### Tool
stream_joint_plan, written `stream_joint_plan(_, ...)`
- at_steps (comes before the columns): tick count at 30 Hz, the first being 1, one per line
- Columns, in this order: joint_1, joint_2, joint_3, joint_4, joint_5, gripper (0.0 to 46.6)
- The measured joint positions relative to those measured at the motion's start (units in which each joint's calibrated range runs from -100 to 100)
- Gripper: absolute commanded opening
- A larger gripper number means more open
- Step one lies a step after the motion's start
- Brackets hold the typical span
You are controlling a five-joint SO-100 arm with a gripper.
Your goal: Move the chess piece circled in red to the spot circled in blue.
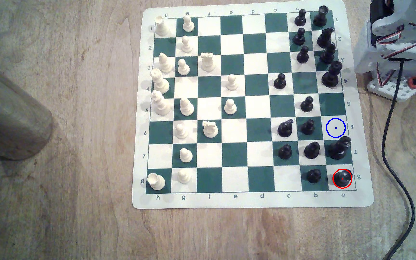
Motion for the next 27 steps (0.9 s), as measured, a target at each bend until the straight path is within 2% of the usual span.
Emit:
stream_joint_plan(4, -0.37, 0.00, 0.00, 2.79, 0.24, 0.2)
stream_joint_plan(10, -3.83, 0.25, -9.31, 26.45, 0.24, 0.2)
stream_joint_plan(11, -3.91, 0.17, -14.91, 37.69, 0.24, 0.2)
stream_joint_plan(14, -3.83, 0.25, -22.05, 56.73, 0.24, 0.2)
stream_joint_plan(19, 0.15, 0.25, -33.35, 92.67, -0.20, 0.2)
stream_joint_plan(27, 3.76, 0.17, -47.27, 136.02, -0.24, 2.1)
